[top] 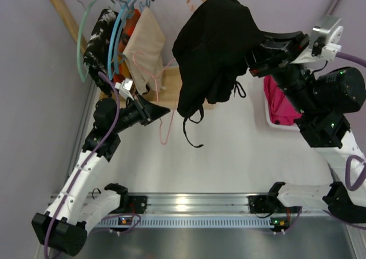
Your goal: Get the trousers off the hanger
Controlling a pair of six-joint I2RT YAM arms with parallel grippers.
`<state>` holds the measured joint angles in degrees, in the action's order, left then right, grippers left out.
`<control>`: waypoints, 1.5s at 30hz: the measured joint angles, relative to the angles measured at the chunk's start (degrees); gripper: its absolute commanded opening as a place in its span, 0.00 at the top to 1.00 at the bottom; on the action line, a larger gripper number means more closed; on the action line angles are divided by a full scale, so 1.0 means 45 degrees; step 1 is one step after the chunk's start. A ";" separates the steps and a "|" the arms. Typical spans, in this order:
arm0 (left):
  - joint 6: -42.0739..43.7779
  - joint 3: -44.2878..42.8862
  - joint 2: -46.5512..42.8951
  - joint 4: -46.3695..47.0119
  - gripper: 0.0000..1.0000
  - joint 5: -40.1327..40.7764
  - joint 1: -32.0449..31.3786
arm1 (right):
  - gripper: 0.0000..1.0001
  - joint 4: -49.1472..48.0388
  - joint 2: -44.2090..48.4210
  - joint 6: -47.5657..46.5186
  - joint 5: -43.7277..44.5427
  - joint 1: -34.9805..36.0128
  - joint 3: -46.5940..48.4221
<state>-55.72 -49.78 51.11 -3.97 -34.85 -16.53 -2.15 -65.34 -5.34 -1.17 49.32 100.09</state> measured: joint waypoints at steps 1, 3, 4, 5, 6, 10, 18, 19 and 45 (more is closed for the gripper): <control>0.0058 0.0019 0.0000 -0.0049 1.00 0.0000 0.0000 | 1.00 0.0005 0.0097 0.0000 0.0019 -0.0010 0.0107; 0.0180 0.0029 0.0000 -0.0151 1.00 -0.0005 0.0000 | 1.00 -0.0010 0.0345 -0.0005 0.0126 -0.0233 0.0131; 0.0238 0.0029 -0.0005 -0.0180 1.00 -0.0010 0.0000 | 1.00 0.0005 0.0549 0.0010 0.0282 -0.0491 0.0126; 0.0301 0.0029 -0.0005 -0.0189 1.00 -0.0029 0.0000 | 1.00 0.0010 0.0719 0.0029 0.0403 -0.0806 0.0112; 0.0369 0.0029 -0.0010 -0.0189 1.00 -0.0049 0.0000 | 1.00 0.0010 0.0952 0.0063 0.0636 -0.1292 0.0078; 0.0495 0.0029 -0.0024 -0.0189 1.00 -0.0107 0.0000 | 1.00 0.0024 0.2380 0.0126 0.1724 -0.3259 -0.0675; 0.0656 0.0024 0.0189 -0.0189 1.00 -0.0345 -0.0005 | 1.00 0.0408 0.5455 -0.0573 0.4677 -0.6926 -0.2419; 0.0661 0.0024 0.0262 -0.0199 1.00 -0.0359 -0.0005 | 1.00 0.0398 0.5712 -0.0758 0.5090 -0.7281 -0.2599; 0.0656 0.0005 -0.0019 -0.0233 1.00 -0.0534 -0.0005 | 1.00 -0.0670 0.2414 -0.2739 0.7800 -1.2662 -0.8956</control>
<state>-52.77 -49.76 51.03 -5.02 -37.26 -16.56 -5.17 -54.48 -17.67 33.93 -7.66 59.79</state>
